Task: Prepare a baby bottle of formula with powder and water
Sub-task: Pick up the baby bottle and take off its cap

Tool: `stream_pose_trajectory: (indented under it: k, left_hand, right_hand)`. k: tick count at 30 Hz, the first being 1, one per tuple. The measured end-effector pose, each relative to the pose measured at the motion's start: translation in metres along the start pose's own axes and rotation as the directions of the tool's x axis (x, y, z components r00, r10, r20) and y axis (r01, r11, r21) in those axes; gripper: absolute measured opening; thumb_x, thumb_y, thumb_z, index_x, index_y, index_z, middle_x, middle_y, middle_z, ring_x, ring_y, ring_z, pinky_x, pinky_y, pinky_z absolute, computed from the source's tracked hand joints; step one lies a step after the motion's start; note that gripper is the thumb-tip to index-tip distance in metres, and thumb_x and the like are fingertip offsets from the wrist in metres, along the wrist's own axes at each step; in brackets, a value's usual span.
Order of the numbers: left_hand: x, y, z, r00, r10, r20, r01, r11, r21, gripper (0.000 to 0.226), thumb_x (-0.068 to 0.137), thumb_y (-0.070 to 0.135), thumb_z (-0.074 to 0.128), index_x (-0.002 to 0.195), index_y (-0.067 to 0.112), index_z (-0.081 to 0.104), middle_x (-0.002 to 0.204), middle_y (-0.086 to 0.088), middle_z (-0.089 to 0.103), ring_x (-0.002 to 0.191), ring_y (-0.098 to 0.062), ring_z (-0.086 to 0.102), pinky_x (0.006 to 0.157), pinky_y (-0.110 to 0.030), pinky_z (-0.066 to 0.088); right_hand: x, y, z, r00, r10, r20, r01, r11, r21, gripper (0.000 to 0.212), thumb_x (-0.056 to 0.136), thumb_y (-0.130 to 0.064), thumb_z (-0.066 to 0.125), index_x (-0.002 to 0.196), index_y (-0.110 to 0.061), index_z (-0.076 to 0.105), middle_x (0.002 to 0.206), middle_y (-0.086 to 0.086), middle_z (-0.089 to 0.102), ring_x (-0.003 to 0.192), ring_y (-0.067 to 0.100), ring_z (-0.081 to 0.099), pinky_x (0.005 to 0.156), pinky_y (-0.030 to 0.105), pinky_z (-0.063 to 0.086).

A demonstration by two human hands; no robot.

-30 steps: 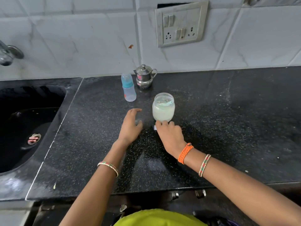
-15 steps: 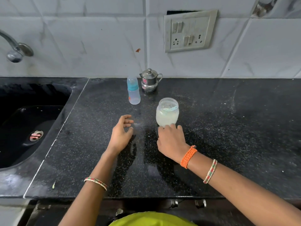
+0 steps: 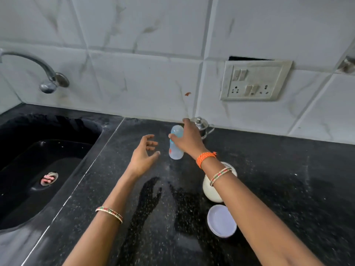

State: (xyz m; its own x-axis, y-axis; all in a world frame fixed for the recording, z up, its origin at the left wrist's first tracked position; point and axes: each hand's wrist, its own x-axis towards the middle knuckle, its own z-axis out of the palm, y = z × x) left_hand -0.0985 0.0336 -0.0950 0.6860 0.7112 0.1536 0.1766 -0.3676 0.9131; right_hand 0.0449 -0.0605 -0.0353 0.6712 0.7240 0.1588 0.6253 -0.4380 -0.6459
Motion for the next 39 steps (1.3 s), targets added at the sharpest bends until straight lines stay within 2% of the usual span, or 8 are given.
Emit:
stream_pose_trajectory:
  k: [6,9,14,18,22,27,32,39]
  left_hand:
    - [0.032,-0.025,0.022,0.993,-0.054,0.102,0.049,0.998,0.048,0.063,0.08,0.017,0.069,0.134,0.018,0.037,0.131,0.006,0.049,0.121,-0.006,0.044,0.098,-0.024,0.04]
    - [0.028,-0.02,0.033,0.979,-0.041,0.2,0.046,0.999,-0.021,0.057,0.08,0.025,0.07,0.126,0.028,0.037,0.119,0.015,0.056,0.104,0.007,0.056,0.082,-0.008,0.043]
    - [0.008,-0.012,0.046,0.991,-0.023,0.131,0.05,0.977,-0.208,0.054,0.072,0.025,0.075,0.12,0.027,0.049,0.1,0.005,0.069,0.092,-0.005,0.067,0.074,-0.024,0.057]
    - [-0.018,-0.014,0.043,0.982,-0.009,0.191,0.058,0.966,-0.252,0.057,0.068,0.019,0.078,0.119,0.013,0.053,0.105,-0.008,0.069,0.098,-0.02,0.067,0.082,-0.041,0.057]
    - [-0.037,-0.012,0.024,0.96,-0.02,0.281,0.094,0.963,-0.252,0.04,0.063,0.008,0.073,0.101,0.008,0.059,0.085,0.0,0.068,0.076,-0.007,0.065,0.066,-0.022,0.052]
    - [-0.045,-0.002,-0.007,0.867,0.016,0.498,0.069,0.986,-0.153,0.032,0.067,0.003,0.073,0.095,0.008,0.057,0.079,0.001,0.06,0.07,-0.007,0.057,0.064,-0.021,0.049]
    - [-0.045,0.012,-0.03,0.756,0.029,0.654,0.034,0.996,-0.084,0.046,0.064,0.01,0.072,0.105,-0.004,0.056,0.095,-0.013,0.061,0.086,-0.02,0.058,0.084,-0.042,0.051]
    - [-0.04,0.031,-0.033,0.518,0.101,0.849,0.147,0.968,-0.205,0.046,0.057,0.02,0.071,0.098,0.009,0.055,0.088,-0.001,0.064,0.082,-0.011,0.062,0.079,-0.026,0.051]
  right_hand:
    - [0.026,0.012,0.047,0.992,0.124,0.005,-0.121,0.965,0.234,0.037,0.083,-0.021,0.068,0.113,-0.008,0.051,0.114,0.011,0.058,0.105,0.026,0.055,0.083,0.029,0.042]
    - [0.013,0.004,0.048,0.989,0.132,-0.061,-0.107,0.946,0.308,0.034,0.078,-0.029,0.072,0.105,-0.018,0.053,0.099,-0.003,0.058,0.089,0.013,0.056,0.068,0.018,0.042]
    - [-0.019,-0.016,0.046,0.972,0.166,-0.17,-0.055,0.854,0.518,0.032,0.071,-0.014,0.073,0.098,-0.022,0.059,0.09,-0.013,0.06,0.086,0.005,0.059,0.075,0.016,0.047]
    - [-0.045,-0.022,0.046,0.991,0.099,-0.085,-0.037,0.836,0.548,0.028,0.07,-0.004,0.068,0.092,-0.02,0.057,0.09,-0.007,0.061,0.085,0.011,0.06,0.075,0.024,0.051]
    - [-0.066,-0.026,0.034,0.994,-0.06,0.087,-0.005,0.794,0.608,0.028,0.065,0.0,0.068,0.086,-0.015,0.057,0.082,-0.005,0.063,0.075,0.008,0.06,0.07,0.025,0.051]
    - [-0.08,-0.03,0.016,0.943,-0.271,0.19,0.058,0.701,0.711,0.027,0.062,-0.002,0.066,0.086,-0.012,0.057,0.083,0.002,0.063,0.08,0.013,0.059,0.076,0.031,0.05]
    - [-0.086,-0.031,0.011,0.886,-0.39,0.25,0.035,0.594,0.803,0.03,0.066,0.004,0.066,0.089,-0.015,0.057,0.086,0.005,0.062,0.086,0.02,0.058,0.083,0.041,0.049]
    - [-0.086,-0.028,-0.003,0.818,-0.477,0.321,-0.09,0.445,0.891,0.03,0.072,0.009,0.058,0.093,-0.013,0.055,0.088,0.003,0.06,0.087,0.021,0.059,0.083,0.036,0.048]
